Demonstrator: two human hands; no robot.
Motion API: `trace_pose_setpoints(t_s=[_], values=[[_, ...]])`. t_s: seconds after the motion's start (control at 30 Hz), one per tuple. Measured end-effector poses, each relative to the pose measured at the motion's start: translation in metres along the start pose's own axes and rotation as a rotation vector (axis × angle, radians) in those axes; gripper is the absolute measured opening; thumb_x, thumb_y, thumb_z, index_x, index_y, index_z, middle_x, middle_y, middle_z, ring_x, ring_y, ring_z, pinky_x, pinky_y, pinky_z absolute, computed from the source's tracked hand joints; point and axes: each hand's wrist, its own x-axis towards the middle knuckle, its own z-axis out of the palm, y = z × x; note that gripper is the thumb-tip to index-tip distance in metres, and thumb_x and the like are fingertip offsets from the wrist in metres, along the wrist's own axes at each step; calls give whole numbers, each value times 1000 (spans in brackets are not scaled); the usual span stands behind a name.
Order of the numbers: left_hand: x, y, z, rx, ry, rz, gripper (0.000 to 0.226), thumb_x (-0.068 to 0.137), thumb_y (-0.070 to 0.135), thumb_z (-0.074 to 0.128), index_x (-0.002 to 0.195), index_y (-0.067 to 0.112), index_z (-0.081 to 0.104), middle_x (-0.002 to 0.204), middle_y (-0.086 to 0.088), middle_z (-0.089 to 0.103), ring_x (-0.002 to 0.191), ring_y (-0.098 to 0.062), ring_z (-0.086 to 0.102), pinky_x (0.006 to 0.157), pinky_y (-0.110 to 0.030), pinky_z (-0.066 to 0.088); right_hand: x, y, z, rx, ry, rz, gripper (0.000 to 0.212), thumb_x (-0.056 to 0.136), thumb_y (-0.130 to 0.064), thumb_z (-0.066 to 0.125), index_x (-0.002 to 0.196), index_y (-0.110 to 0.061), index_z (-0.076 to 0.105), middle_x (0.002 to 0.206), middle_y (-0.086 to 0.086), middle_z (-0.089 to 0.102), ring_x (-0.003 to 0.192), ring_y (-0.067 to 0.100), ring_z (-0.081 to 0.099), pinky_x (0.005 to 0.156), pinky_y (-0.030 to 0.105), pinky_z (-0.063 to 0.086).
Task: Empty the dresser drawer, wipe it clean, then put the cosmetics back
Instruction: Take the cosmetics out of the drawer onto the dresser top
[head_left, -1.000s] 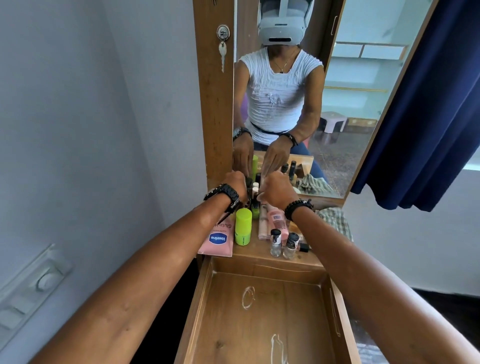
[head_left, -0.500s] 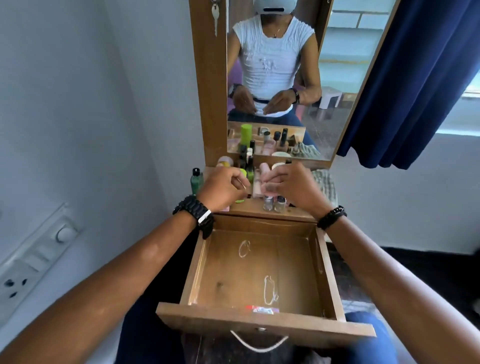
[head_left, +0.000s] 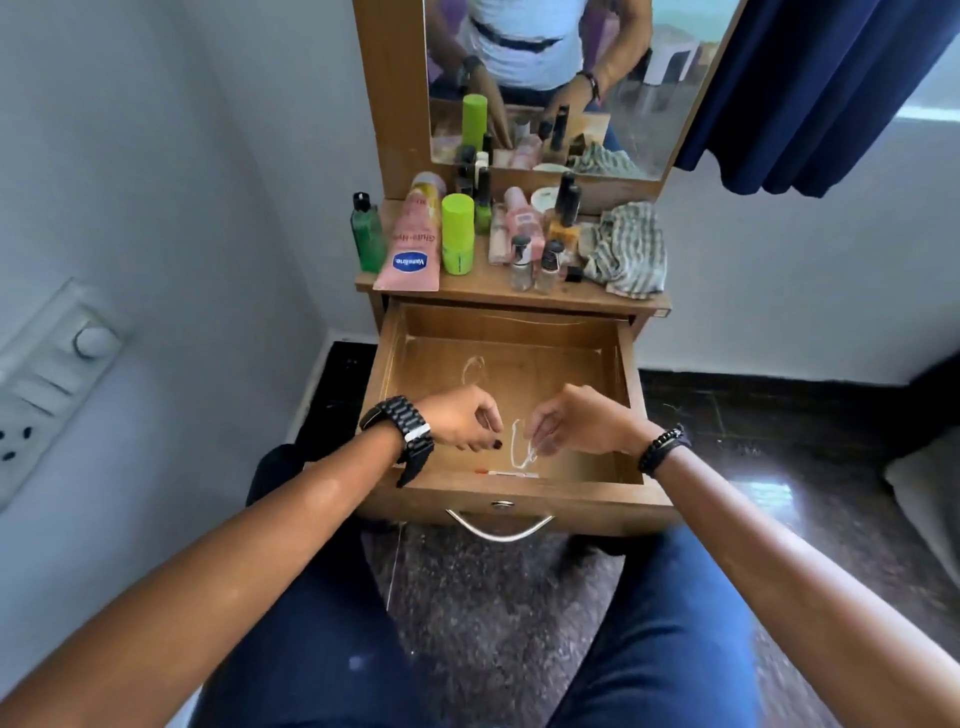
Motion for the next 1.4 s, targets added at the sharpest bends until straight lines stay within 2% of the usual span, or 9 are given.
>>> trace_pose_setpoints(t_s=[0.17,0.3,0.47,0.6,0.73,0.83,1.07,1.27,1.4], values=[[18,6,3,167,-147,-38,26,90,13,56,116,7,59,97,-1,61,86,-12,60,70,-21,51,8,14,12,-42,-117,53,23,78,2,67,96,-12,72,89,2,75,73,-1,65,75,14,49],[31,10,5,334,-164,-53,24,91,10,52,111,11,65,103,-3,64,64,-8,52,56,-18,42,17,23,12,-46,-198,90,25,78,2,67,96,-15,72,95,0,75,83,5,68,81,21,54],[46,2,18,468,-261,-22,23,88,10,55,107,11,67,110,-5,68,87,-17,57,70,-27,44,23,34,1,-18,-198,98,19,80,0,69,97,-9,72,96,1,73,81,5,66,73,13,48],[53,-2,22,472,-265,7,21,88,16,59,108,12,64,107,-5,66,82,-15,53,58,-21,39,26,41,-1,27,-218,85,19,81,-1,68,98,-8,71,96,4,74,87,8,68,72,7,48],[56,-6,21,459,-313,9,22,88,16,58,110,16,62,110,-2,63,83,-13,50,56,-17,36,29,42,-4,52,-254,71,20,81,-3,69,100,-11,70,95,2,74,87,8,68,80,17,50],[54,-8,18,425,-329,23,23,88,19,59,111,16,62,105,0,63,82,-12,51,58,-17,38,30,42,-10,90,-229,55,19,82,-2,68,99,-9,69,91,2,73,77,-2,65,74,7,48],[47,-16,1,-135,-279,-71,22,90,10,56,113,8,53,97,-4,60,73,-11,60,62,-23,55,30,26,-9,121,-266,-28,28,82,0,67,106,-15,66,100,-1,73,94,8,68,90,32,54],[27,-4,-36,-637,182,116,18,80,-4,64,86,7,51,78,-11,62,59,-11,66,60,-25,57,28,0,-28,222,-6,-127,18,79,-6,71,96,-10,68,90,0,71,81,9,68,79,25,56],[12,6,-51,-774,393,254,21,79,3,68,93,7,53,77,-6,64,78,-27,67,75,-40,57,23,-16,-40,297,71,-172,14,81,-6,70,95,-6,67,90,7,71,84,21,68,81,29,55]])
